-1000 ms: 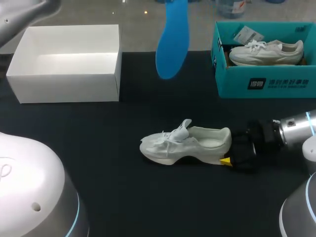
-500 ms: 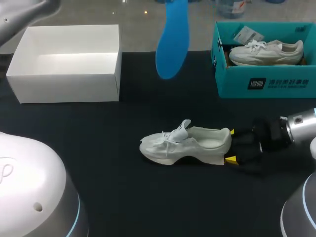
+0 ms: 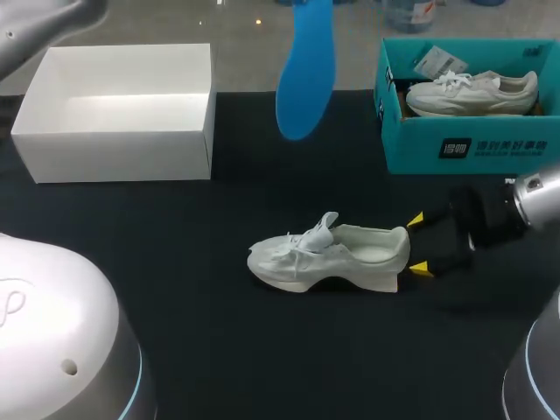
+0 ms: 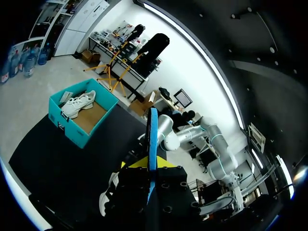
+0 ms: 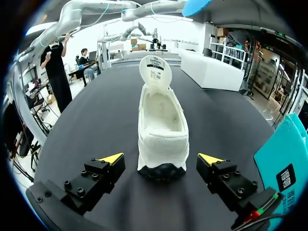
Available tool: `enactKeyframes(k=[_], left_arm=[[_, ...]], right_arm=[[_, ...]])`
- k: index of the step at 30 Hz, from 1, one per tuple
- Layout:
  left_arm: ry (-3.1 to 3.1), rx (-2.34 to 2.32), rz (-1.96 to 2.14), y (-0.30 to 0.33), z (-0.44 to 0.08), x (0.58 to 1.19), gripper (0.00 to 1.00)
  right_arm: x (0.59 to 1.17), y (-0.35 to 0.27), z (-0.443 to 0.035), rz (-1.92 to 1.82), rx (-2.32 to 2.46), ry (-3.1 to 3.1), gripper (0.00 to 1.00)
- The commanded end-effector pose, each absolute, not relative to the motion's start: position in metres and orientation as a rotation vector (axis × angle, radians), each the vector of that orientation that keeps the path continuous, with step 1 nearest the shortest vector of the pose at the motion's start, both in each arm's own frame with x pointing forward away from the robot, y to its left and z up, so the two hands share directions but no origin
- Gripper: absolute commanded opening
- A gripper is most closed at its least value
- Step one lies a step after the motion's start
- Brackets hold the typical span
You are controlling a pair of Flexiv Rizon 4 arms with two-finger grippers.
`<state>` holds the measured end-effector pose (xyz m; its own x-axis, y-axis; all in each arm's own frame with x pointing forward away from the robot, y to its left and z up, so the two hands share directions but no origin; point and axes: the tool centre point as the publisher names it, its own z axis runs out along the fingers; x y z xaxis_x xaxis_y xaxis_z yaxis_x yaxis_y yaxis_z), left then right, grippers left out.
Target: Take the shoe out of the shoebox, open the shoe tongue, remove and reinsert the insole, then place the shoe into the shoebox
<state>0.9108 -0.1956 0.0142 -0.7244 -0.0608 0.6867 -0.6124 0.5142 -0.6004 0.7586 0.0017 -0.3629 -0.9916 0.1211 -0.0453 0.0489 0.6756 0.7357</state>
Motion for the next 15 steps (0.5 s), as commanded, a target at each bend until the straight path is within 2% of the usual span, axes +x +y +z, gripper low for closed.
enactKeyframes(k=[1, 15], left_arm=[[-2.151, 0.548, 1.187, -0.195, 0.013, 0.909, 0.0], [-2.151, 0.548, 1.187, -0.195, 0.013, 0.909, 0.0]], right_arm=[[0.76, 0.002, -0.345, 1.011, 0.137, 2.895, 1.0], [0.762, 0.014, -0.317, 0.607, 0.169, 3.015, 1.0]])
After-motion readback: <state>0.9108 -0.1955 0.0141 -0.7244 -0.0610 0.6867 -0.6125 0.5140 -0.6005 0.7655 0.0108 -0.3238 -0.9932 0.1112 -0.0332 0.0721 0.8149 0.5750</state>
